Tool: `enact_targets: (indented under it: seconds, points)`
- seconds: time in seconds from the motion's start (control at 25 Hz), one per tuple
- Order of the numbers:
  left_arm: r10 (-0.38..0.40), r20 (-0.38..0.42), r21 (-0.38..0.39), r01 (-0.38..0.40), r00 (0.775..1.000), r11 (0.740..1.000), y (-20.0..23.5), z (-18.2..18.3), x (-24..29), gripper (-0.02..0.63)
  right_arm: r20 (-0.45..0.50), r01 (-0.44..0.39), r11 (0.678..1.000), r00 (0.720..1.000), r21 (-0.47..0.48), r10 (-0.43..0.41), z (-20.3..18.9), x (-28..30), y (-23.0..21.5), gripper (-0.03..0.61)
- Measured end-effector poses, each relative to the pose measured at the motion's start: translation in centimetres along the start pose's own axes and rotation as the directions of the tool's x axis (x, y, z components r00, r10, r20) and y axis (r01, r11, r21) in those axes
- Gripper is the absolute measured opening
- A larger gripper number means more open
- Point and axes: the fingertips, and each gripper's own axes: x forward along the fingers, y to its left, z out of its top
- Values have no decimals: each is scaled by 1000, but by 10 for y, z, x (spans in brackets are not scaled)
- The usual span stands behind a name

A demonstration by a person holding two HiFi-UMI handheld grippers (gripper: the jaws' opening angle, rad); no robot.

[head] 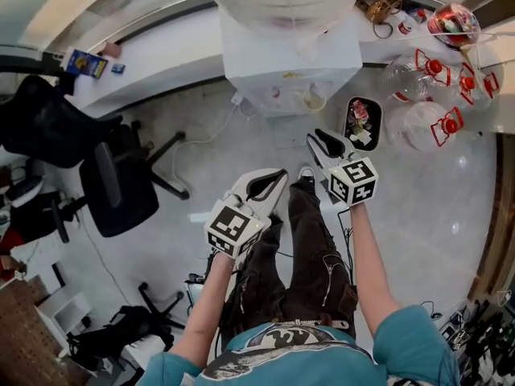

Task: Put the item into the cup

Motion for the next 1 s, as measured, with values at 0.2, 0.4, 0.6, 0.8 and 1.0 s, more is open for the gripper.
enact_targets:
  seconds: [0.2, 0.4, 0.6, 0.8, 1.0]
  points:
    - [7, 1, 14, -7, 1000, 1000, -6, 10, -12, 12, 25, -37, 999, 999, -32, 38, 17, -29, 40, 89]
    - [-3, 61, -15, 4, 998, 1000, -10, 25, -32, 12, 50, -22, 997, 998, -81, 26, 38, -65, 62, 84]
    - [-5, 58, 28, 4, 998, 1000, -19, 31, -53, 12, 82, -21, 995, 996, -96, 28, 55, -96, 87, 81]
    - [-39, 75, 58, 35, 996, 998, -37, 38, -74, 12, 125, -21, 996, 992, -84, 32, 67, -117, 117, 81]
    - [-59, 100, 75, 51, 993, 996, -50, 46, -104, 12, 174, -39, 997, 983, -70, 51, 84, -124, 154, 75]
